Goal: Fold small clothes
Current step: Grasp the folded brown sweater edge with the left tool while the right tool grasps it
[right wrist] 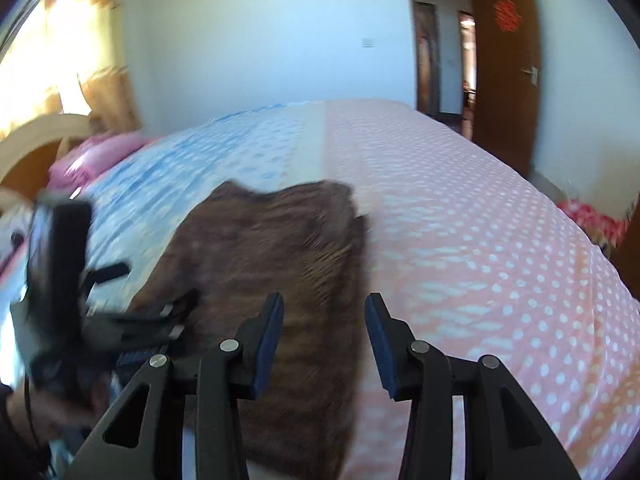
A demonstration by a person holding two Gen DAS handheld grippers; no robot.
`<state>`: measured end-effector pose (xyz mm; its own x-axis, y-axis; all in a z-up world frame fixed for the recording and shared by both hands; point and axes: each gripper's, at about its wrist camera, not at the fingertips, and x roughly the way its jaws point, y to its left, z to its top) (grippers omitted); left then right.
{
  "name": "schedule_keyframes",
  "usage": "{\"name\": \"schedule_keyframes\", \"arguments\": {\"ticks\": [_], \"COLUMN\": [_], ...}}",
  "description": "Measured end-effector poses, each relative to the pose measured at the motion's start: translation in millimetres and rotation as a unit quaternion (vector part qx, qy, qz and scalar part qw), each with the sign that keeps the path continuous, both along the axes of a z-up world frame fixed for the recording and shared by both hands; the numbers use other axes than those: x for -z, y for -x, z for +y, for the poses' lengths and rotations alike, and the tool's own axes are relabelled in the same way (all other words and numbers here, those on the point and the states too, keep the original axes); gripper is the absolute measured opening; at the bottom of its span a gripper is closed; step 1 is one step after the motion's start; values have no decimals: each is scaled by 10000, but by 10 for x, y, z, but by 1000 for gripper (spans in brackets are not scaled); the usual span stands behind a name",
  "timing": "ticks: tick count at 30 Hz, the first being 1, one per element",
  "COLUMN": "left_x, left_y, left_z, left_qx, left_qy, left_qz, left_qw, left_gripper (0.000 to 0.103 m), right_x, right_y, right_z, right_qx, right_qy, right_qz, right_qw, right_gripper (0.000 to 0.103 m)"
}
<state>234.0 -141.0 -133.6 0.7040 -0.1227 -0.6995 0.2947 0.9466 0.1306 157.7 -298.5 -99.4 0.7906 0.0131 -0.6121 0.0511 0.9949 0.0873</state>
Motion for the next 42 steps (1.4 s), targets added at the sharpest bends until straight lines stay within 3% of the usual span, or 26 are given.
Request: {"name": "schedule_keyframes", "arguments": {"ticks": [6, 9, 12, 19, 22, 24, 26, 28, 32, 38, 42], "left_x": [-1, 9, 52, 64, 44, 3, -94, -248, -535, -514, -239], "left_y": [86, 225, 310, 372, 411, 421, 430, 419, 139, -520, -815], "left_z": [116, 177, 156, 162, 186, 221, 277, 372, 487, 268, 190], "left_qx": [-88, -54, 128, 138, 134, 184, 282, 405, 565, 545, 220], "left_qy": [228, 263, 35, -44, -41, 21, 198, 627, 1396, 1789, 2123], "left_qz": [280, 254, 380, 381, 412, 510, 549, 432, 339, 513, 956], "left_qw": [9993, 9993, 9992, 9992, 9991, 9985, 9979, 9963, 9880, 9810, 9723], "left_gripper": [103, 103, 103, 103, 103, 103, 103, 103, 103, 102, 91], "right_x": [315, 395, 422, 424, 381, 330, 279, 255, 189, -6, 75], "right_y": [76, 27, 42, 169, 195, 211, 271, 308, 212, -452, -940], "right_z": [134, 15, -34, -16, -115, -260, -444, -588, -729, -724, -700], "right_qx": [49, 141, 172, 200, 327, 436, 563, 637, 675, 235, 96], "right_qy": [239, -226, -475, -336, -627, -1068, -1640, -2089, -2401, -1975, -1668], "right_qz": [787, 879, 902, 900, 788, 570, 308, 163, 187, 307, 527], "right_qw": [9966, 9958, 9946, 9952, 9944, 9917, 9844, 9757, 9682, 9795, 9845], "right_gripper": [45, 47, 47, 49, 49, 49, 49, 49, 57, 67, 68]}}
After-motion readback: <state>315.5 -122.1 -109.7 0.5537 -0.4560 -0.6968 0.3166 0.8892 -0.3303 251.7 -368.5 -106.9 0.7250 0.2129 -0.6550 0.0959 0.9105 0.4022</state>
